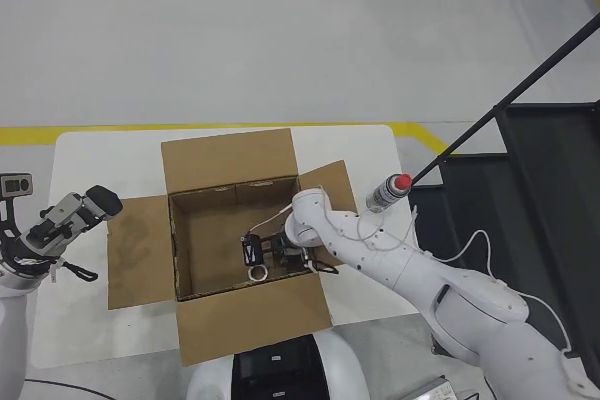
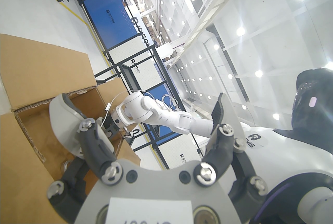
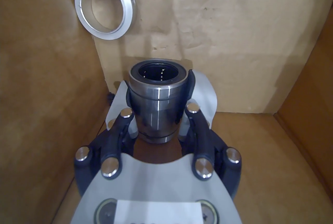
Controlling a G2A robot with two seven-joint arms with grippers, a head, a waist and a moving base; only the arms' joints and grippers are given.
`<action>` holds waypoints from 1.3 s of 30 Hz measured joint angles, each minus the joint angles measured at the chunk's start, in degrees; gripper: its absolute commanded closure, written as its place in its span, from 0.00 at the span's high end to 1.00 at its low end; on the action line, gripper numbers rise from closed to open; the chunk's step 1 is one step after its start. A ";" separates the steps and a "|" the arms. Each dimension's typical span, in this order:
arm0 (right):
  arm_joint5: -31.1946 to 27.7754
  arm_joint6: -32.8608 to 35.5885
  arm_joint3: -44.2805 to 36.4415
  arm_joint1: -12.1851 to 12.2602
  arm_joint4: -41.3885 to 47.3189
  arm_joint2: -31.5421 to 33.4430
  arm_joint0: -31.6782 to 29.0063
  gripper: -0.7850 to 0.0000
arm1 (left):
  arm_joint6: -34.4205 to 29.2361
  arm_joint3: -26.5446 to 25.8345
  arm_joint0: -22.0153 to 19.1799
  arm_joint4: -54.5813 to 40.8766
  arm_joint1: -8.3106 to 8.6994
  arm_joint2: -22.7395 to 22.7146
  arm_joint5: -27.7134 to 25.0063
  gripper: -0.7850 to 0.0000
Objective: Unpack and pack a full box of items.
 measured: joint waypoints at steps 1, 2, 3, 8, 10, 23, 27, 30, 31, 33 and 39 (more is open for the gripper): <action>0.13 0.03 -0.82 0.13 0.13 0.48 0.12 0.00 | 0.00 0.00 0.00 0.00 0.00 0.00 0.00 1.00; 0.28 0.02 -1.55 0.27 0.16 0.89 0.17 0.00 | 0.00 0.00 0.00 0.00 0.00 0.00 0.00 1.00; 0.44 0.01 -2.35 0.44 0.16 1.34 0.20 0.00 | 0.00 0.00 0.00 0.00 0.00 0.00 0.00 1.00; 1.17 -0.52 -8.70 2.08 0.29 5.24 -0.43 0.00 | 0.00 0.00 0.00 0.00 0.00 0.00 0.00 1.00; 1.61 -2.27 -12.00 3.12 0.26 7.70 -1.56 0.00 | 0.00 0.00 0.00 0.00 0.00 0.00 0.00 1.00; 4.64 -21.69 -25.54 8.69 1.62 25.60 -14.09 0.00 | 0.00 0.00 0.00 0.00 0.00 0.00 0.00 1.00; 3.15 -27.40 -25.50 9.29 1.38 27.52 -16.68 0.00 | 0.00 0.00 0.00 0.00 0.00 0.00 0.00 1.00; 3.06 -27.57 -25.48 9.30 1.30 27.55 -16.74 0.00 | 0.00 0.00 0.00 0.00 0.00 0.00 0.00 1.00; 3.09 -27.36 -25.48 9.29 1.31 27.54 -16.71 0.00 | 0.00 0.00 0.00 0.00 0.00 0.00 0.00 1.00; 3.10 -27.32 -25.48 9.29 1.32 27.53 -16.70 0.00 | 0.00 0.00 0.00 0.00 0.00 0.00 0.00 1.00; 3.10 -27.35 -25.48 9.29 1.32 27.53 -16.71 0.00 | 0.00 0.00 0.00 0.00 0.00 0.00 0.00 1.00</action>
